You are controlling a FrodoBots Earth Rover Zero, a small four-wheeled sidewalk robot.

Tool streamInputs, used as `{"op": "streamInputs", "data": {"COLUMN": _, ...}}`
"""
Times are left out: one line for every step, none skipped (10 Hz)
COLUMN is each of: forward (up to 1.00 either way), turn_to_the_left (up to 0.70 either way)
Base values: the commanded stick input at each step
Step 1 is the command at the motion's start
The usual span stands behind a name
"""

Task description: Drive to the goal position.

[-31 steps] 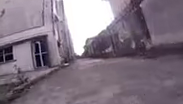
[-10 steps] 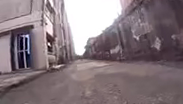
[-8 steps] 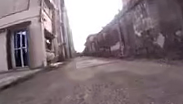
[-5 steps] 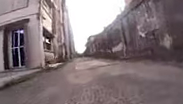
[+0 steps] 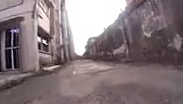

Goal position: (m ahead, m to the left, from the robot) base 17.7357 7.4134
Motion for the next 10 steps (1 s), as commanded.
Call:
{"op": "streamInputs", "data": {"forward": 1.0, "turn_to_the_left": 0.0}}
{"op": "streamInputs", "data": {"forward": 1.0, "turn_to_the_left": 0.0}}
{"op": "streamInputs", "data": {"forward": 1.0, "turn_to_the_left": 0.0}}
{"op": "streamInputs", "data": {"forward": 1.0, "turn_to_the_left": 0.0}}
{"op": "streamInputs", "data": {"forward": 1.0, "turn_to_the_left": 0.0}}
{"op": "streamInputs", "data": {"forward": 1.0, "turn_to_the_left": 0.0}}
{"op": "streamInputs", "data": {"forward": 1.0, "turn_to_the_left": 0.0}}
{"op": "streamInputs", "data": {"forward": 1.0, "turn_to_the_left": 0.0}}
{"op": "streamInputs", "data": {"forward": 1.0, "turn_to_the_left": 0.0}}
{"op": "streamInputs", "data": {"forward": 1.0, "turn_to_the_left": 0.0}}
